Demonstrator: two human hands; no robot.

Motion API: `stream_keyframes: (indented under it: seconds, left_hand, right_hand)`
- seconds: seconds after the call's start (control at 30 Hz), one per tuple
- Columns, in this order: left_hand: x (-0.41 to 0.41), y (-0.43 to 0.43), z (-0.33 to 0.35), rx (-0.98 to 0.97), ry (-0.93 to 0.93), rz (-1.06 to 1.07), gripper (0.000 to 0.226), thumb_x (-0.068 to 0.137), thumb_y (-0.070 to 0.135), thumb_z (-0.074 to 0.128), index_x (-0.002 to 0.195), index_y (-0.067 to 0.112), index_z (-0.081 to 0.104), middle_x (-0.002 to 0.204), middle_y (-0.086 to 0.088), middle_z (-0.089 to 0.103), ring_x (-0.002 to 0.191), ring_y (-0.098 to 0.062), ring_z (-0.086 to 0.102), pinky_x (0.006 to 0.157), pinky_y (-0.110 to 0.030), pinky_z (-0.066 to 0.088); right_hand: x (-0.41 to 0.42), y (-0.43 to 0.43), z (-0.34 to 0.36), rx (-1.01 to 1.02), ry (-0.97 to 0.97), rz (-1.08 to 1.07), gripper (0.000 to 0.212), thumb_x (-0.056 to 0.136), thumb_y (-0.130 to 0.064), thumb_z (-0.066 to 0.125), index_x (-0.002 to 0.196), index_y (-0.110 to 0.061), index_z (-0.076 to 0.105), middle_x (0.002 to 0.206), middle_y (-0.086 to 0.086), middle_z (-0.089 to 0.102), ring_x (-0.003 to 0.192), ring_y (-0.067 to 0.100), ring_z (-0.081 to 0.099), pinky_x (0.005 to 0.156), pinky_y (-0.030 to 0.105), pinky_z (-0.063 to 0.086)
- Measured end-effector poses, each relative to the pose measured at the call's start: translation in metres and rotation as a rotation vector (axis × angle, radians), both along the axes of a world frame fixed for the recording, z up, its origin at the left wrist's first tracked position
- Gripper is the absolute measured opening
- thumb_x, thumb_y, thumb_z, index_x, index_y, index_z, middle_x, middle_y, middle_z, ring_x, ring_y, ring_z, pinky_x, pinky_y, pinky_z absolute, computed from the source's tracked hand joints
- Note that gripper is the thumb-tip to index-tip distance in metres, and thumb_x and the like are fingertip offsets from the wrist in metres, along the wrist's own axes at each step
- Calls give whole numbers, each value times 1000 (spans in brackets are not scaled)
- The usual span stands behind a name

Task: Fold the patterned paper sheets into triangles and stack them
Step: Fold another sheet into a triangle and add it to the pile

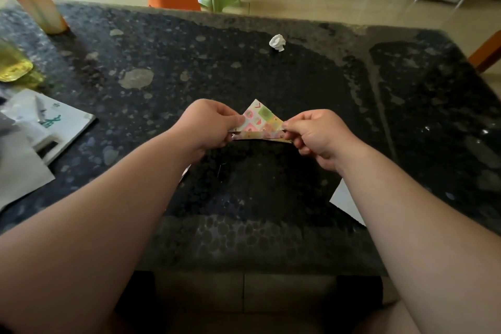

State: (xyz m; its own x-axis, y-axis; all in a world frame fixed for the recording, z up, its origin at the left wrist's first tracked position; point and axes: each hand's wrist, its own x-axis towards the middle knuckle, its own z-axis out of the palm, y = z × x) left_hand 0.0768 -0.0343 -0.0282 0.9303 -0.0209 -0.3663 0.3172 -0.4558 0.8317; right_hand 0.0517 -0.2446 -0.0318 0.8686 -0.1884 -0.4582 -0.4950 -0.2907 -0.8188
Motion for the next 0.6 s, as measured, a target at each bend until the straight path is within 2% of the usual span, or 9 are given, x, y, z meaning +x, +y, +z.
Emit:
stream_keyframes:
  seconds: [0.1, 0.2, 0.27, 0.4, 0.5, 0.6]
  left_hand:
    - [4, -4, -6, -43, -17, 33, 8, 89, 21, 78, 92, 16, 73, 72, -5, 72, 60, -14, 66, 57, -26, 55]
    - [6, -6, -16, -28, -49, 59, 18, 88, 13, 79, 100, 18, 67, 82, -3, 75, 62, -14, 69, 62, -27, 57]
    - [4, -6, -21, 28, -91, 63, 17, 88, 11, 77, 102, 17, 68, 88, -1, 73, 63, -13, 70, 64, -26, 57]
    - [1, -3, -26, 129, -135, 32, 12, 90, 17, 76, 99, 22, 68, 92, 4, 71, 65, -8, 69, 52, -13, 46]
    - [1, -1, -25, 240, -212, -24, 13, 89, 24, 77, 97, 27, 68, 94, 11, 68, 78, -3, 62, 61, -14, 42]
    - [0, -1, -26, 285, -242, -53, 15, 88, 29, 78, 99, 27, 68, 94, 14, 65, 79, 0, 56, 64, -14, 38]
  right_hand:
    - [2, -1, -1, -112, 13, 16, 13, 96, -22, 71, 86, -17, 77, 85, 6, 74, 68, 16, 57, 56, 29, 47]
    - [3, 3, -7, -193, 4, -6, 20, 96, -27, 71, 79, -18, 76, 79, 1, 73, 70, 15, 60, 65, 33, 48]
    - [4, 6, -10, -234, -8, -16, 24, 96, -28, 70, 75, -18, 75, 70, -3, 71, 67, 13, 60, 64, 31, 46]
    - [5, 8, -11, -272, -34, -33, 22, 96, -30, 70, 79, -17, 75, 69, -5, 71, 68, 10, 63, 59, 27, 45]
    - [7, 10, -14, -282, -43, -48, 17, 94, -33, 72, 83, -19, 75, 72, -4, 73, 71, 11, 65, 63, 29, 49]
    - [9, 10, -16, -290, -58, -60, 13, 91, -35, 75, 90, -22, 72, 80, -3, 74, 78, 12, 67, 66, 30, 51]
